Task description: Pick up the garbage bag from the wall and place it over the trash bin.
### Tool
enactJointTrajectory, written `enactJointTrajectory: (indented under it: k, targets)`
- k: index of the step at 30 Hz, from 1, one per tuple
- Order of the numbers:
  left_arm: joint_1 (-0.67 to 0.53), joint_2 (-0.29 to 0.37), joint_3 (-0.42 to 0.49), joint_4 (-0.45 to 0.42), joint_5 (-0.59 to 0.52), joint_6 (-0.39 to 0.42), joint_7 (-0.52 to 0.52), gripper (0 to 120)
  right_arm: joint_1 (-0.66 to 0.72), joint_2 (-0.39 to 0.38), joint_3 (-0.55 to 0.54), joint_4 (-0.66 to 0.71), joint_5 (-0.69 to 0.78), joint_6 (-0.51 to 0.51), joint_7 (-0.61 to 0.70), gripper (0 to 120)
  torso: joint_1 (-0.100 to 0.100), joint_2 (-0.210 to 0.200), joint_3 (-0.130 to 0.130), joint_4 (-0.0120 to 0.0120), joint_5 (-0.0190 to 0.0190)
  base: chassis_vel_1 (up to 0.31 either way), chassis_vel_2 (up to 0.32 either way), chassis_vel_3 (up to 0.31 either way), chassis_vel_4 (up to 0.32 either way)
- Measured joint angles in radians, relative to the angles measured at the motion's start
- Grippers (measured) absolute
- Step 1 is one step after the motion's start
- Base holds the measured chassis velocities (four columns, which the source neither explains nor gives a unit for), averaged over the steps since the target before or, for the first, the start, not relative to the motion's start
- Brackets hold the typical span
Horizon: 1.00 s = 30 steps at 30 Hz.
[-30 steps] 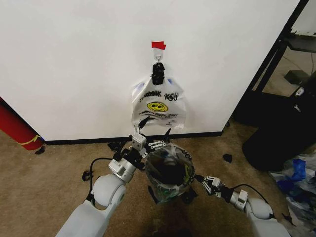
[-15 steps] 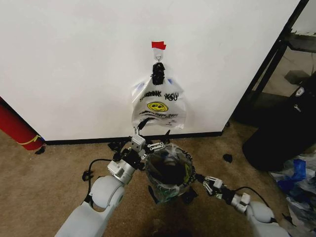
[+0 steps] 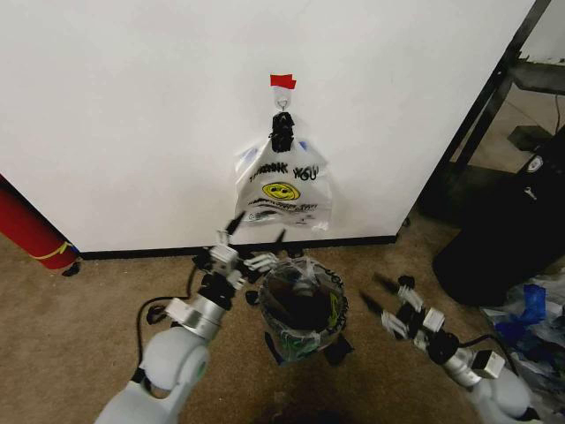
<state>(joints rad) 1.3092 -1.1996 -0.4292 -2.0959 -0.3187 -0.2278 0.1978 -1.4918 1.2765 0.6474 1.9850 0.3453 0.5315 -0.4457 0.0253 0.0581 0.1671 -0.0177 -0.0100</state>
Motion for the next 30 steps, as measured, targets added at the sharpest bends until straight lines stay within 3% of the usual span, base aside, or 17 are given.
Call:
enactJointTrajectory:
  k: [1, 2, 4, 8, 11, 18, 26, 30]
  targets:
    - [0.017, -0.009, -0.052, -0.006, 0.004, -0.008, 0.034, 100, -0.027, 0.035, -0.012, 0.068, -0.036, -0.048, 0.136, 75, 0.0, 0.0, 0.0, -0.0004, -0.0001, 0.0, 0.0, 0.0, 0.0]
    - [0.017, -0.009, -0.052, -0.006, 0.004, -0.008, 0.034, 100, -0.027, 0.035, -0.012, 0.068, -0.036, -0.048, 0.136, 75, 0.0, 0.0, 0.0, -0.0004, -0.0001, 0.0, 0.0, 0.0, 0.0]
    - [0.048, -0.026, -0.125, -0.024, -0.001, -0.012, 0.083, 100, -0.071, 0.09, -0.033, 0.139, -0.074, -0.119, 0.297, 84, 0.0, 0.0, 0.0, -0.0004, -0.0003, 0.0, 0.0, 0.0, 0.0]
    - [0.092, -0.061, -0.192, -0.081, -0.03, 0.004, 0.098, 100, -0.112, 0.174, -0.042, 0.172, -0.163, -0.162, 0.467, 98, 0.0, 0.0, 0.0, -0.0004, 0.0, 0.0, 0.0, 0.0, 0.0]
    - [0.108, -0.077, -0.208, -0.097, -0.034, 0.008, 0.096, 100, -0.136, 0.202, -0.047, 0.198, -0.172, -0.184, 0.517, 100, 0.0, 0.0, 0.0, -0.0005, -0.0002, 0.0, 0.0, 0.0, 0.0]
    - [0.142, -0.091, -0.187, -0.106, -0.09, 0.013, 0.058, 100, -0.177, 0.244, -0.052, 0.261, -0.152, -0.158, 0.471, 100, 0.0, 0.0, 0.0, -0.0004, 0.0, 0.0, 0.0, 0.0, 0.0]
    - [0.175, -0.113, -0.123, -0.09, -0.078, -0.016, -0.09, 100, -0.208, 0.26, -0.087, 0.304, -0.158, -0.194, 0.496, 100, 0.0, 0.0, 0.0, -0.0004, 0.0002, 0.0, 0.0, 0.0, 0.0]
    - [0.197, -0.115, -0.121, -0.097, -0.076, -0.038, -0.091, 100, -0.218, 0.265, -0.085, 0.278, -0.199, -0.138, 0.47, 100, 0.0, 0.0, 0.0, -0.0004, 0.0003, 0.0, 0.0, 0.0, 0.0]
